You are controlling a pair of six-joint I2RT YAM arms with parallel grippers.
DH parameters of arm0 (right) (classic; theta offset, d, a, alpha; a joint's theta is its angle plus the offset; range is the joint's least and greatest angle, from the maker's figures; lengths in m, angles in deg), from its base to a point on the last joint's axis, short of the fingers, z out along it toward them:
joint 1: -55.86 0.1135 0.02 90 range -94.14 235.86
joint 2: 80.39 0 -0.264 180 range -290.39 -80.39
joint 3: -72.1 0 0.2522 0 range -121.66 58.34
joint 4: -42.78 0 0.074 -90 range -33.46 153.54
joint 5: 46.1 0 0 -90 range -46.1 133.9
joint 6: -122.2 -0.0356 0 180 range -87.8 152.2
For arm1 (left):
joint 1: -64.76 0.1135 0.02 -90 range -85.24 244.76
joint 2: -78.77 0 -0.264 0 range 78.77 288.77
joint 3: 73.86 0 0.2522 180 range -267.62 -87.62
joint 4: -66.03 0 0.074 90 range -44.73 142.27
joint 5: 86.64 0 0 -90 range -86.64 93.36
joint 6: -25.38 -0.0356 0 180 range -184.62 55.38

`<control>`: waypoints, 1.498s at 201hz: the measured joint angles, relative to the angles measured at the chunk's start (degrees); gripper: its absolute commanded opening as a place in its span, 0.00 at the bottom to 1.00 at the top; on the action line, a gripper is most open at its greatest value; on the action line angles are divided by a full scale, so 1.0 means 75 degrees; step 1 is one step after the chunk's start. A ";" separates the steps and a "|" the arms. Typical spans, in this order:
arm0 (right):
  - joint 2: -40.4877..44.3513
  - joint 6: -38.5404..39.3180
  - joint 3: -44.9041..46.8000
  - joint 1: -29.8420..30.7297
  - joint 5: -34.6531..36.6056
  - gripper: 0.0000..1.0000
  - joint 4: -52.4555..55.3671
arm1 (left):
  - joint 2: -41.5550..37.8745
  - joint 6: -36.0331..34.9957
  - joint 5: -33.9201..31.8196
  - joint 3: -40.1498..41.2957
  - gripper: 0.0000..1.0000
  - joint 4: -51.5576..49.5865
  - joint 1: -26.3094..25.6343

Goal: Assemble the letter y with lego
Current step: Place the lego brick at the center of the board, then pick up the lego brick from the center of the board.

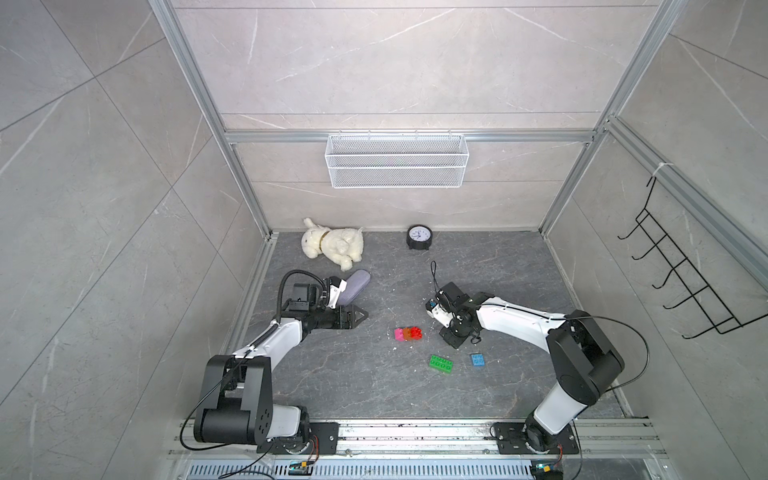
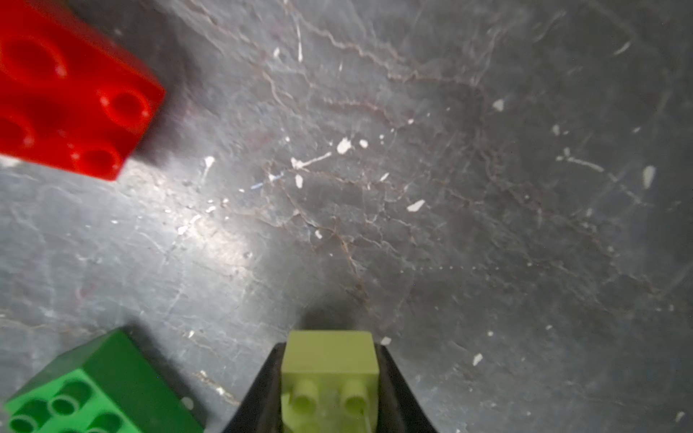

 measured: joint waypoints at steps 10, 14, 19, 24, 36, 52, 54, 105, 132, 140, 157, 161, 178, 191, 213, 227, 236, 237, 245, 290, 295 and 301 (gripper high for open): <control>-0.0055 -0.0015 -0.0006 -0.0035 -0.0020 0.33 0.0029 | 0.0000 -0.0003 0.0000 0.0000 0.91 0.0000 0.0000; -0.0073 -0.0026 -0.0012 -0.0052 -0.0023 0.36 0.0050 | 0.0000 -0.0003 0.0000 0.0000 0.91 0.0000 -0.0003; -0.0093 -0.0050 -0.0029 -0.0073 -0.0029 0.41 0.0099 | 0.0000 0.0000 0.0000 0.0000 0.91 0.0000 0.0000; -0.0114 -0.0064 -0.0055 -0.0096 -0.0050 0.46 0.0140 | 0.0000 -0.0003 -0.0003 0.0000 0.91 0.0000 0.0000; -0.0137 -0.0102 -0.0114 -0.0149 -0.0061 0.59 0.0219 | 0.0000 -0.0003 0.0000 0.0000 0.91 0.0000 0.0000; -0.0137 -0.0245 -0.0224 -0.0192 -0.0090 0.62 0.0367 | 0.0000 0.0000 0.0000 0.0000 0.91 0.0000 0.0000; -0.0137 -0.0259 -0.0245 -0.0195 -0.0102 0.62 0.0379 | 0.0000 0.0000 0.0000 0.0000 0.91 0.0000 0.0000; -0.0082 -0.0597 -0.0781 -0.0198 -0.0274 0.61 0.1029 | 0.0000 0.0000 0.0000 0.0000 0.91 0.0000 0.0000; -0.0032 -0.0408 -0.0863 -0.0198 -0.0251 0.59 0.1367 | 0.0000 -0.0003 0.0000 0.0000 0.91 0.0000 0.0000; -0.0035 -0.0274 -0.0863 -0.0198 -0.0219 0.58 0.1460 | 0.0000 0.0000 0.0000 0.0000 0.91 0.0000 0.0000; -0.0047 -0.0041 -0.0877 -0.0198 -0.0157 0.57 0.1623 | 0.0000 0.0000 0.0000 0.0000 0.91 0.0000 0.0000; -0.0073 0.0035 -0.0901 -0.0198 -0.0146 0.57 0.1664 | 0.0000 0.0000 -0.0003 0.0000 0.91 0.0000 0.0000; -0.0216 0.0160 -0.1000 -0.0198 -0.0131 0.56 0.1731 | 0.0000 -0.0003 -0.0003 0.0000 0.91 -0.0003 0.0012; -0.0321 0.0248 -0.1040 -0.0198 -0.0105 0.54 0.1728 | 0.0000 -0.0003 -0.0003 0.0000 0.91 0.0000 0.0029; -0.0527 0.0361 -0.1177 -0.0198 -0.0105 0.52 0.1754 | 0.0000 -0.0003 -0.0003 0.0000 0.91 -0.0003 0.0035; -0.0656 0.0420 -0.1271 -0.0198 -0.0105 0.49 0.1754 | 0.0000 -0.0003 -0.0003 0.0000 0.91 -0.0003 0.0035; -0.0737 0.0466 -0.1314 -0.0201 -0.0108 0.48 0.1754 | 0.0000 -0.0003 -0.0003 0.0000 0.91 -0.0003 0.0035; -0.0740 0.0466 -0.1317 -0.0201 -0.0108 0.48 0.1754 | 0.0000 -0.0003 -0.0003 0.0000 0.91 -0.0003 0.0035; -0.0781 0.0475 -0.1332 -0.0213 -0.0108 0.47 0.1754 | 0.0000 -0.0003 -0.0003 0.0000 0.91 -0.0003 0.0035; -0.0851 0.0475 -0.1411 -0.0318 -0.0108 0.47 0.1760 | 0.0000 -0.0003 -0.0003 0.0000 0.91 -0.0003 0.0038; -0.0877 0.0475 -0.1422 -0.0329 -0.0108 0.47 0.1757 | 0.0000 -0.0003 -0.0003 0.0000 0.91 -0.0003 0.0041; -0.0909 0.0478 -0.1431 -0.0344 -0.0108 0.46 0.1757 | 0.0000 -0.0003 -0.0003 0.0000 0.91 -0.0003 0.0044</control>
